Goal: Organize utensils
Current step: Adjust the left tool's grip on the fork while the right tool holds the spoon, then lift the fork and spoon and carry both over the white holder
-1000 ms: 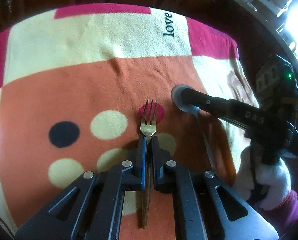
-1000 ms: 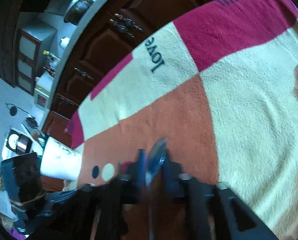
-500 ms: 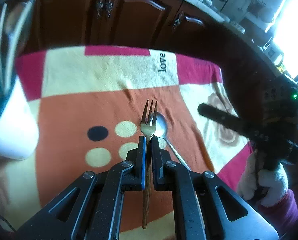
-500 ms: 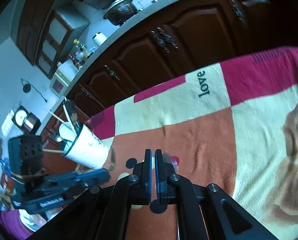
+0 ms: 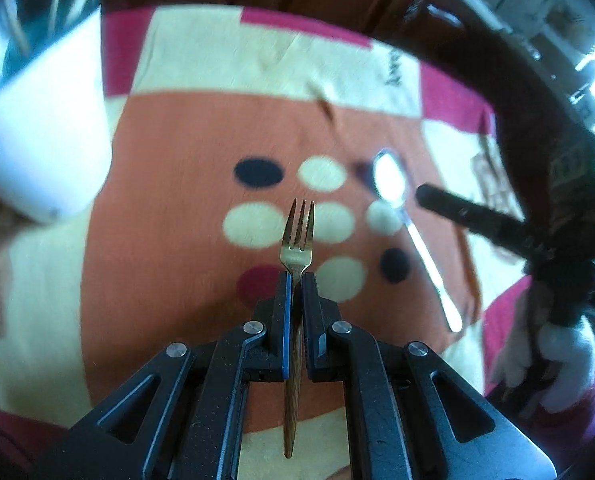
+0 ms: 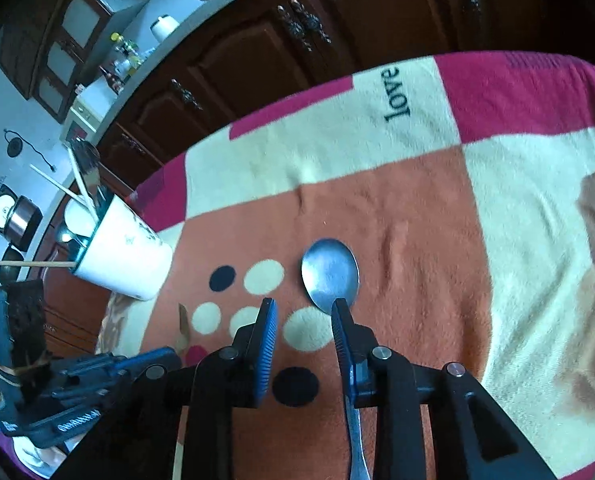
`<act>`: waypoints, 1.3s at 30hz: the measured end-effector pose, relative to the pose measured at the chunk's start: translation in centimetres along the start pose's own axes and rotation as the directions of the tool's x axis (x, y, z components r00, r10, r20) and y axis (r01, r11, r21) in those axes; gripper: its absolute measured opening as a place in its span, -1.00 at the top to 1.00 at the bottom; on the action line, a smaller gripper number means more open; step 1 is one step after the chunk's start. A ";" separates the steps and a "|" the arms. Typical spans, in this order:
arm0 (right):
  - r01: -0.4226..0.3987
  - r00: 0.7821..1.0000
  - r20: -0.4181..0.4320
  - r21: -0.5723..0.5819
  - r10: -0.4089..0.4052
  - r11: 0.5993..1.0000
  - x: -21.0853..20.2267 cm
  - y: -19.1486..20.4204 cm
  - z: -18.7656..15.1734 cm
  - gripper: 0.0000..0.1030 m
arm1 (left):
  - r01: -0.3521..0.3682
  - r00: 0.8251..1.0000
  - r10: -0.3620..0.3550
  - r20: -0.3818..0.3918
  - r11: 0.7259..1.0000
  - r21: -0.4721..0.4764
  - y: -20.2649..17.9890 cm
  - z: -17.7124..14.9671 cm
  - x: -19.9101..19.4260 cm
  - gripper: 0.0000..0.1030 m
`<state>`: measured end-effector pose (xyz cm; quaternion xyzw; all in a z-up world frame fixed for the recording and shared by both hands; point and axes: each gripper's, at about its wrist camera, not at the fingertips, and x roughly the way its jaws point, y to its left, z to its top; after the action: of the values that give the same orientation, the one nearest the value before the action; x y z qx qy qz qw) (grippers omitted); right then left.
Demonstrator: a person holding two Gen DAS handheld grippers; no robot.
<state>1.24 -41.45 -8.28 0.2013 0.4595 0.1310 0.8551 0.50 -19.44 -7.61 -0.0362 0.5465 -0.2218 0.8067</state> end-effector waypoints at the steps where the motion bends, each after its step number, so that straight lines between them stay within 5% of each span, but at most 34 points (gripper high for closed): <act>1: 0.005 1.000 -0.005 -0.001 -0.005 1.000 0.2 -0.1 0.0 0.49 | -0.005 1.000 0.005 -0.010 1.000 0.000 0.0 -0.2 0.4 0.93; 5: 0.006 1.000 -0.017 0.006 -0.006 1.000 0.8 -0.6 0.2 0.48 | 0.008 0.999 -0.008 -0.050 1.000 -0.003 0.2 -0.3 1.2 0.90; 10: -0.005 1.000 -0.016 0.021 0.005 1.000 0.9 -1.5 0.4 0.48 | 0.034 0.999 -0.034 -0.032 0.999 0.000 1.8 1.1 0.6 0.56; 24: -0.053 0.998 -0.025 -0.040 0.052 0.998 2.2 -2.3 1.2 0.47 | 0.066 0.997 -0.053 -0.051 0.954 0.292 -0.4 3.1 2.6 0.56; 27: -0.064 0.998 -0.026 -0.057 0.062 0.996 2.7 -2.3 1.5 0.46 | 0.072 0.997 -0.056 -0.059 0.948 0.310 -0.7 2.8 2.6 0.74; 36: -0.098 0.995 -0.020 -0.098 0.096 0.990 4.2 -1.8 2.5 0.46 | 0.036 0.999 -0.029 -0.025 0.949 0.313 -0.8 1.9 1.8 0.74; 39: -0.079 0.996 -0.041 -0.131 0.074 0.988 4.3 -1.1 2.6 0.78 | 0.039 0.999 -0.036 -0.016 0.953 0.300 -0.6 1.7 1.2 0.74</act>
<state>5.79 -41.24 -10.66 0.1589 0.4571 0.1975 0.8525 2.19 -20.76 -7.75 0.0774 0.5098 -0.3179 0.7957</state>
